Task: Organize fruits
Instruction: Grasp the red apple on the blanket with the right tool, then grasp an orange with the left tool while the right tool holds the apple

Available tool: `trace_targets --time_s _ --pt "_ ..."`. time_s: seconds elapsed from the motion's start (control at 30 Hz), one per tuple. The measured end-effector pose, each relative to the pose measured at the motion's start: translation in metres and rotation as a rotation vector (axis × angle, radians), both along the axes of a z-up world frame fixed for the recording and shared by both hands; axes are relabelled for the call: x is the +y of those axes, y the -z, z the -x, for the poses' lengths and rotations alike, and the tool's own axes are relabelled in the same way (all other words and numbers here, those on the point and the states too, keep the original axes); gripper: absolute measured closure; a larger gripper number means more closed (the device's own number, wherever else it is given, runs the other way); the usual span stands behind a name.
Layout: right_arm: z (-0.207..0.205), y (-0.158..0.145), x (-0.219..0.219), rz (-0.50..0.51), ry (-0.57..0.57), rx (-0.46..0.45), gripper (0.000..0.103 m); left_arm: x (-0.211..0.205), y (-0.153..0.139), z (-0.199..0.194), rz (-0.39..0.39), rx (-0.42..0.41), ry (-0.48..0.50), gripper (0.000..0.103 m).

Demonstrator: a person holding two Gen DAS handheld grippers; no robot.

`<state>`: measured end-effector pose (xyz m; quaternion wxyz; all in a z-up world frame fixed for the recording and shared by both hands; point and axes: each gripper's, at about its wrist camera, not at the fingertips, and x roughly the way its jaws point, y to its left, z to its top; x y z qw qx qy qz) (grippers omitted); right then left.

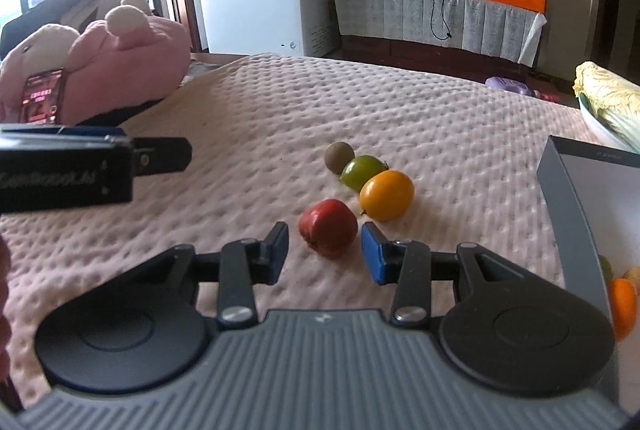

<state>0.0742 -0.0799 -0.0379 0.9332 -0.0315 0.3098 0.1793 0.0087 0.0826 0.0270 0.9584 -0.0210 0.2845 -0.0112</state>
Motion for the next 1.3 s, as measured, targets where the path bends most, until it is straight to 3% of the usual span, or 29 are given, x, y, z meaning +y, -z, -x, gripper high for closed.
trace_targets --time_s 0.47,0.77,1.3 --pt "-0.005 0.000 -0.004 -0.008 0.024 0.046 0.065 -0.013 0.003 -0.005 -0.003 0.007 0.020 0.033" --pt "0.026 -0.035 -0.050 -0.018 0.045 -0.027 0.065 -0.034 0.006 -0.010 -0.002 0.011 0.060 0.033" --pt "0.075 -0.069 -0.126 -0.067 0.108 -0.093 0.065 -0.114 0.020 -0.023 -0.044 0.019 0.171 0.033"
